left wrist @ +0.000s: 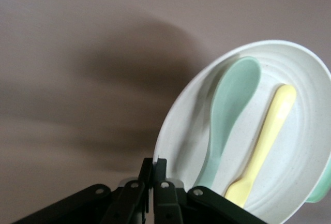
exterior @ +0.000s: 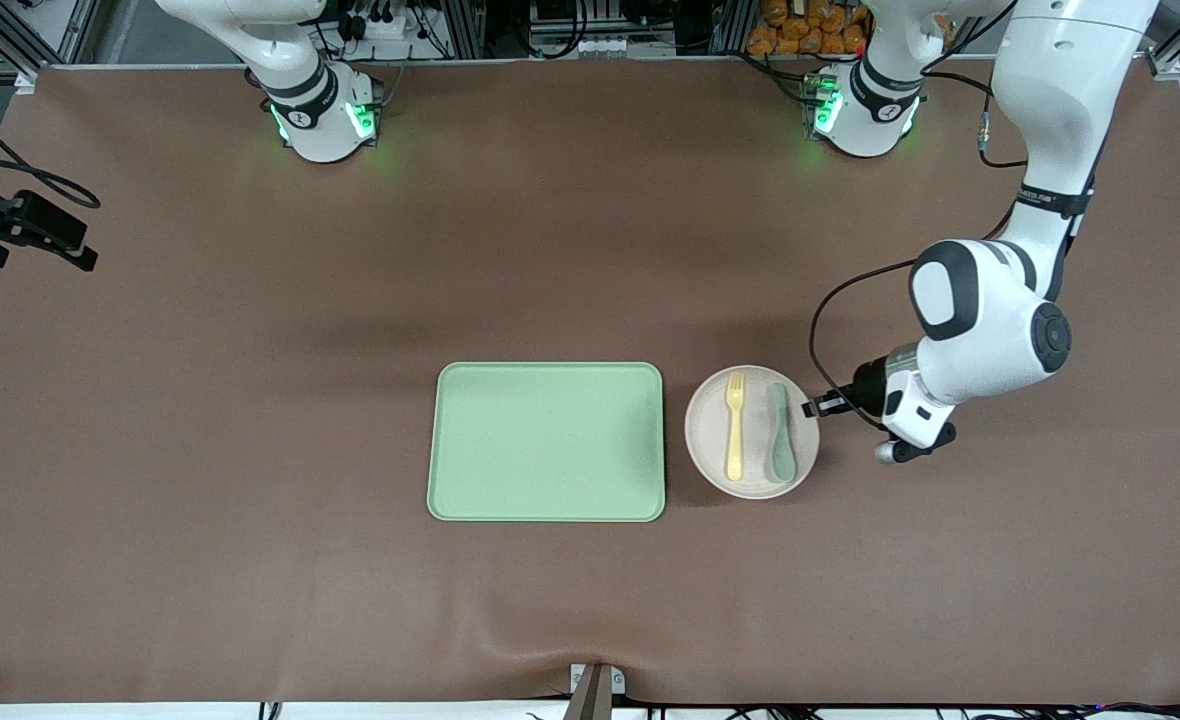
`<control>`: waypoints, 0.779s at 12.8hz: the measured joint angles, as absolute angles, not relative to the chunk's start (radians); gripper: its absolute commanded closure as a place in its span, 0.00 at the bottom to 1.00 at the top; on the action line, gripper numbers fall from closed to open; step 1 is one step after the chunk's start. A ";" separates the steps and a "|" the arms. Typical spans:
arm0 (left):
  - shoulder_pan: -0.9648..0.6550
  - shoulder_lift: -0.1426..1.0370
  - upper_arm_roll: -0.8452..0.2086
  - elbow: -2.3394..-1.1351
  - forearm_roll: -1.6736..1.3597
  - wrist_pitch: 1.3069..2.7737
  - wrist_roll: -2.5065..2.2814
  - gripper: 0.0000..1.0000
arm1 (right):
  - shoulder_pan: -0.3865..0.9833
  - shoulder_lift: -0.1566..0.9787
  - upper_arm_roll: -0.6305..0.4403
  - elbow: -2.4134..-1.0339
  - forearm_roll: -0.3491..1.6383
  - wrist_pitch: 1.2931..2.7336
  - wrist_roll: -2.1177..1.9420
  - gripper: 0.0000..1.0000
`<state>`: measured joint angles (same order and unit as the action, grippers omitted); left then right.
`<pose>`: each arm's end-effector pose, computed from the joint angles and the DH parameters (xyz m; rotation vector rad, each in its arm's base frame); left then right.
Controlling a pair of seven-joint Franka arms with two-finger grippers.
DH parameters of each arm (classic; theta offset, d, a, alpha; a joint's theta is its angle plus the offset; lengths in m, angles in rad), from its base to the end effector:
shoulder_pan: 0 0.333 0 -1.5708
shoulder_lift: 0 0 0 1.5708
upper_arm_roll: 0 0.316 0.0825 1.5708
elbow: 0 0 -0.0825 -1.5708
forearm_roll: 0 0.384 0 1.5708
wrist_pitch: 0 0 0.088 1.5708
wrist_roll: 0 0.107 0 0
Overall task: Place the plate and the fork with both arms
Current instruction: 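Carry the plate with the left gripper onto the green placemat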
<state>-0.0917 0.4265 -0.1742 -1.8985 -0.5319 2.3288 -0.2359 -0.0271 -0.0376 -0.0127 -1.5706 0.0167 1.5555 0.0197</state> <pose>0.6097 -0.1688 0.2832 2.6526 0.4781 -0.1557 0.5412 -0.0199 0.6439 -3.1231 0.0922 -0.0354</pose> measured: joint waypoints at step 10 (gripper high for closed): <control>-0.360 0.690 -0.197 -1.595 -0.470 2.340 -0.435 1.00 | -0.027 -0.038 -0.013 -1.570 0.021 1.556 0.020 0.00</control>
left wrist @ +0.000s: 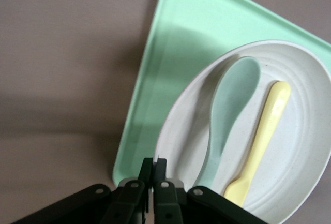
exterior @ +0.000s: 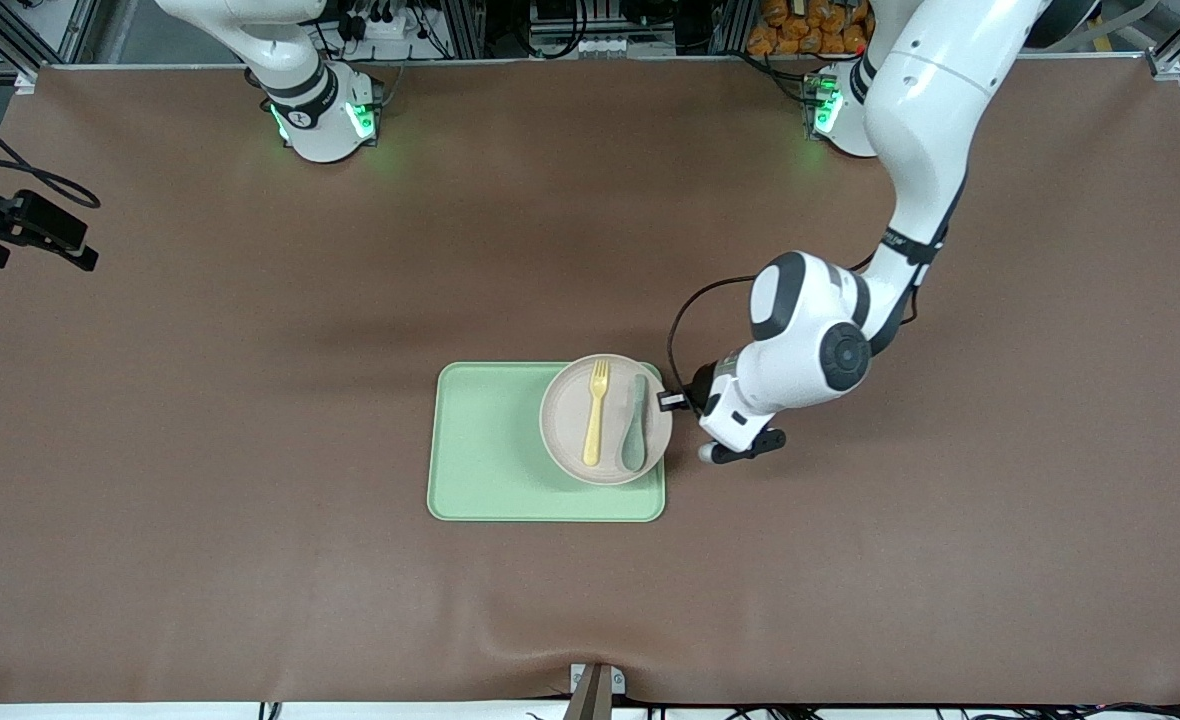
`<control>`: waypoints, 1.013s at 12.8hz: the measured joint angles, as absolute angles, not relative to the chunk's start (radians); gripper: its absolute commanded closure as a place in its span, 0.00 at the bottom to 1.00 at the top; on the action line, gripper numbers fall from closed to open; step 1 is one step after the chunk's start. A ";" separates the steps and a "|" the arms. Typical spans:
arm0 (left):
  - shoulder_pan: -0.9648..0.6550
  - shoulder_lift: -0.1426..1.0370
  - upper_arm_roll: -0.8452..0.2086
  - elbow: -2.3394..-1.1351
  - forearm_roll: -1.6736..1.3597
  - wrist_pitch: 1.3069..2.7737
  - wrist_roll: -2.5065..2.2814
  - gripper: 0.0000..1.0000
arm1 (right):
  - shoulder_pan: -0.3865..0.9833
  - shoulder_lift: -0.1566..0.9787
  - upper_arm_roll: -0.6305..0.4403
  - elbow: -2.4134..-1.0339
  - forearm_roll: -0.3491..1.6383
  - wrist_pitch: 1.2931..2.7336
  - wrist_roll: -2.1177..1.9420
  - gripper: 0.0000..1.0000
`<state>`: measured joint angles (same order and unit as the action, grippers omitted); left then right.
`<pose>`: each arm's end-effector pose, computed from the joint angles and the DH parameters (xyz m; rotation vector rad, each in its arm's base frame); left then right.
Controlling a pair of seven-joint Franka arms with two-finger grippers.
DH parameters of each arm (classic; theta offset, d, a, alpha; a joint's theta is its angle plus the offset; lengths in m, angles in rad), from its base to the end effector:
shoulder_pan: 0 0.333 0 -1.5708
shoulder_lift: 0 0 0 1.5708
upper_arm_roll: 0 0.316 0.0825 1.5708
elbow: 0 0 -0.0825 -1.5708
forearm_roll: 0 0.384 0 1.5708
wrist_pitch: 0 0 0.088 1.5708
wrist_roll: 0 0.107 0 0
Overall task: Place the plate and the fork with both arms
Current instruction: 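Carry the plate with the left gripper onto the green placemat, then open the left gripper and raise it away from the plate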
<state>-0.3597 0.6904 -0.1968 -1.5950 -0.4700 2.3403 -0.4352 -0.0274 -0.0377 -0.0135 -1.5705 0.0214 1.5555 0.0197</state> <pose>0.6052 -0.3615 0.2424 2.6726 0.3356 -0.2410 0.5412 -0.0200 0.6440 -3.1183 0.0936 -0.0358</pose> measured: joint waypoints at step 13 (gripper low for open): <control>-0.488 0.818 -0.123 -1.519 -0.449 2.467 -0.503 0.00 | -0.027 -0.038 -0.014 -1.571 0.032 1.555 0.020 0.00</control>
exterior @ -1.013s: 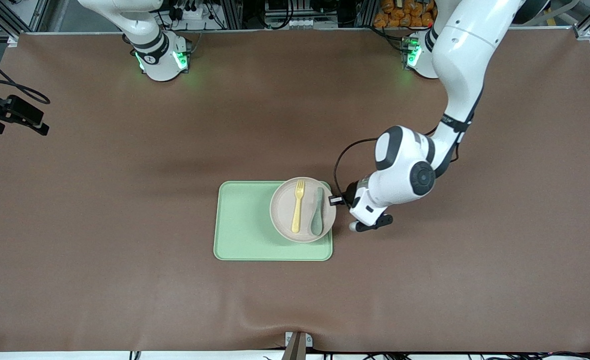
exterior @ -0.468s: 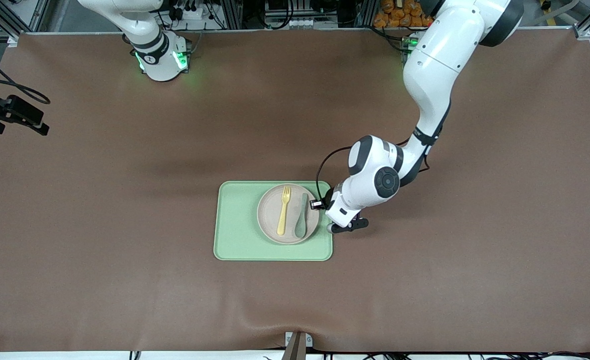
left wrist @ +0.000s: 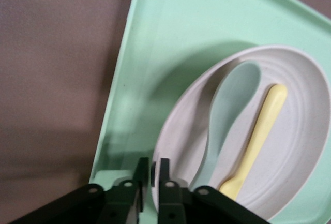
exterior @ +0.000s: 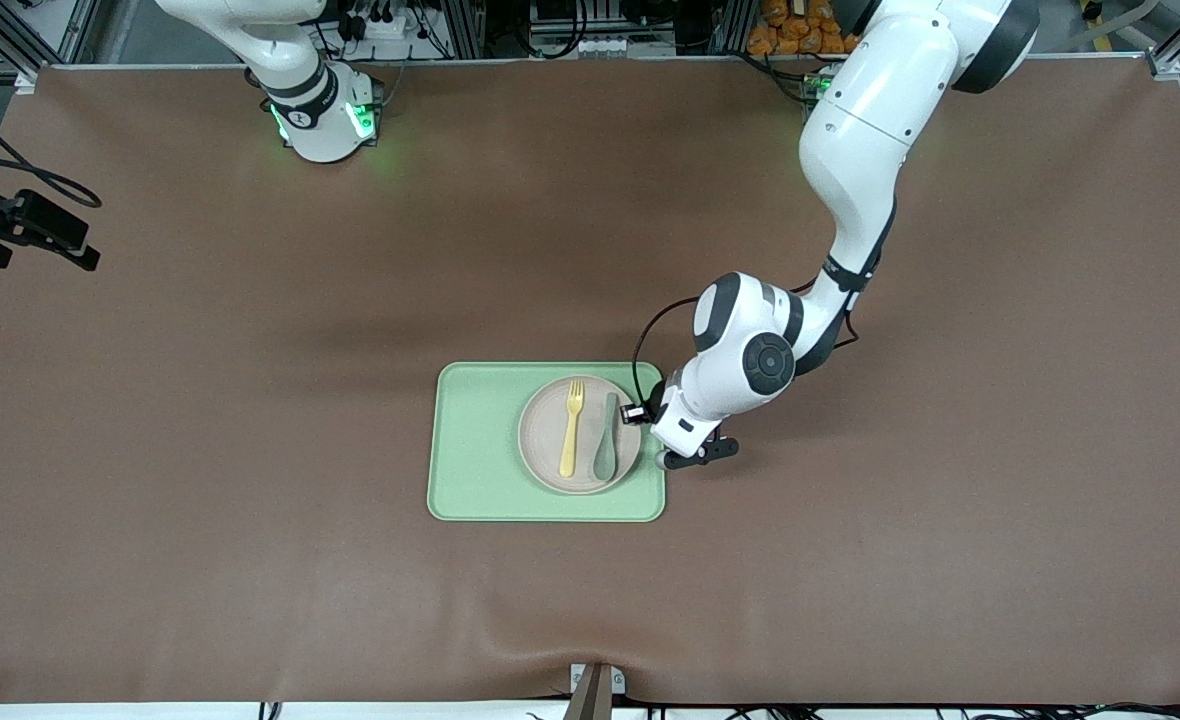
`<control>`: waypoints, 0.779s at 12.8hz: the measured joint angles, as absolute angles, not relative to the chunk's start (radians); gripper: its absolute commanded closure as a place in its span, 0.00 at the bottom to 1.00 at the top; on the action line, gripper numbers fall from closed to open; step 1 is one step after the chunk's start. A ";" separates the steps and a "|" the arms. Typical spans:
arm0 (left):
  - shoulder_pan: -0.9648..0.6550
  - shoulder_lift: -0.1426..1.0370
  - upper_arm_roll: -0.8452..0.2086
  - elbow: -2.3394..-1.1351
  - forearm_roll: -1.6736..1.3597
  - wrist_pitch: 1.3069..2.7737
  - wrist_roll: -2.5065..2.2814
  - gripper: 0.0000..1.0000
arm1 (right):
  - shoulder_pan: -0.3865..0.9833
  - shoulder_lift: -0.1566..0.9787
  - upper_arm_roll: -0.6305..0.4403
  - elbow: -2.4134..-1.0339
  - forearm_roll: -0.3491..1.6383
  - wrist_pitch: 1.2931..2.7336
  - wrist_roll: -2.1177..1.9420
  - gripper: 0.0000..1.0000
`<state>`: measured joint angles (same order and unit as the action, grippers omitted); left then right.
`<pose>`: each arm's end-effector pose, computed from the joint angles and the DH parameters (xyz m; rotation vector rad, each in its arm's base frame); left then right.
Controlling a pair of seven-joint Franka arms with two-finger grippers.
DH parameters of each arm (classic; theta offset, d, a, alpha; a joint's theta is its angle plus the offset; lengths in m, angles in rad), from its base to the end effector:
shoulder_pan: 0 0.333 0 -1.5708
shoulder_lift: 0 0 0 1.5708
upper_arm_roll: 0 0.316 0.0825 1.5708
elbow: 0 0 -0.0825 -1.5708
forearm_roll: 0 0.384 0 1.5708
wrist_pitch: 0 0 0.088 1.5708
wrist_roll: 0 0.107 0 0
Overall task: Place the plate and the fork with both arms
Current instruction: 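Open the left gripper and raise it away from the plate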
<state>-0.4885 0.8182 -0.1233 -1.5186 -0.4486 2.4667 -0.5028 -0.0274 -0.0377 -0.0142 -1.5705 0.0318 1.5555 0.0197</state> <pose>0.6006 -0.4018 0.1904 2.7182 0.3720 -0.1394 0.5412 -0.0192 0.6440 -3.1079 0.0940 -0.0358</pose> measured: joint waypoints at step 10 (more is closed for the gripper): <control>-0.443 0.527 -0.032 -1.479 -0.211 2.089 -0.550 0.00 | -0.018 -0.030 -0.020 -1.571 0.046 1.556 0.016 0.00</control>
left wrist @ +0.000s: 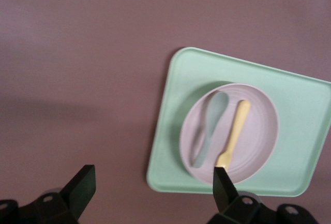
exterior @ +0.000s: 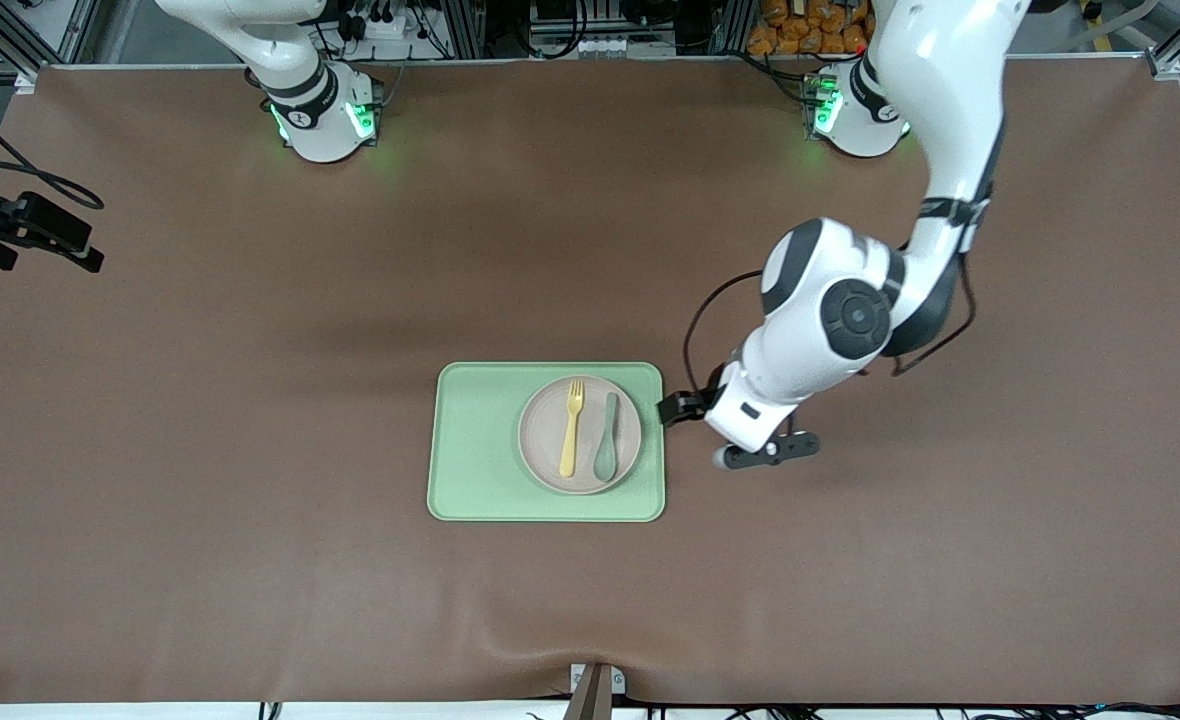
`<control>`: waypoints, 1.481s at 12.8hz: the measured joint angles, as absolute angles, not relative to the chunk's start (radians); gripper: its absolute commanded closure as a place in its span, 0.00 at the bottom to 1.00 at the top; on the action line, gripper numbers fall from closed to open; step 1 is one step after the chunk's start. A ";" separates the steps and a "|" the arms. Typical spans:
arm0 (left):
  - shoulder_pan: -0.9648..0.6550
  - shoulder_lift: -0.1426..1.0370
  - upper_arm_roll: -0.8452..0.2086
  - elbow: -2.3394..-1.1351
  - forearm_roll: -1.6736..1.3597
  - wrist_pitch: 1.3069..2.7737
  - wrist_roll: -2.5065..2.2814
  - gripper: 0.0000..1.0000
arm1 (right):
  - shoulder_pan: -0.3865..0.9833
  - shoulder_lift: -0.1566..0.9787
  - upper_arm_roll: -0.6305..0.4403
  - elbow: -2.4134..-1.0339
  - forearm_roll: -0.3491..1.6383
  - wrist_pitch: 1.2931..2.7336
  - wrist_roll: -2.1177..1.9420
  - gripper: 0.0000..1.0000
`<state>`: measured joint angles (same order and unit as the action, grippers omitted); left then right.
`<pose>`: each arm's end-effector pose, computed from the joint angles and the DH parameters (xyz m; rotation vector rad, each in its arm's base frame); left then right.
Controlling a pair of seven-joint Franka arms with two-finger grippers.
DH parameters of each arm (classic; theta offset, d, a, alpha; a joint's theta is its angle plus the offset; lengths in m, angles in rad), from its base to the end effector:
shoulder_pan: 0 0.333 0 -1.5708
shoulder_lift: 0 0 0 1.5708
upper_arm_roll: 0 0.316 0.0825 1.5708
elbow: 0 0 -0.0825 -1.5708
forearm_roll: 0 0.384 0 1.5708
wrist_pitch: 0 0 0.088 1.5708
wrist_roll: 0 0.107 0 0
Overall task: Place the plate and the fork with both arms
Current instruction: 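Open the left gripper and raise it away from the plate, then move the right gripper over the yellow fork on the plate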
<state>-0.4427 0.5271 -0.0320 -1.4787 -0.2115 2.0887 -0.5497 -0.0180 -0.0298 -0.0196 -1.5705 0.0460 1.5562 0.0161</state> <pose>0.6288 -0.3305 0.3796 2.9117 0.2590 -0.0411 0.5438 -0.0156 0.6398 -3.0940 0.0815 -0.0248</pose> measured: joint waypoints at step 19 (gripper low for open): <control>-0.056 0.038 -0.024 -1.502 0.002 1.529 -0.209 0.00 | 0.312 0.372 0.083 -1.365 0.125 1.757 0.368 0.00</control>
<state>-0.0559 0.0376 -0.0238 -1.5015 0.0016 1.5291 -0.2090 0.3121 0.3722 0.0835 -1.3654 0.1246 1.7572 0.3682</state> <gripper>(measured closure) 0.000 0.000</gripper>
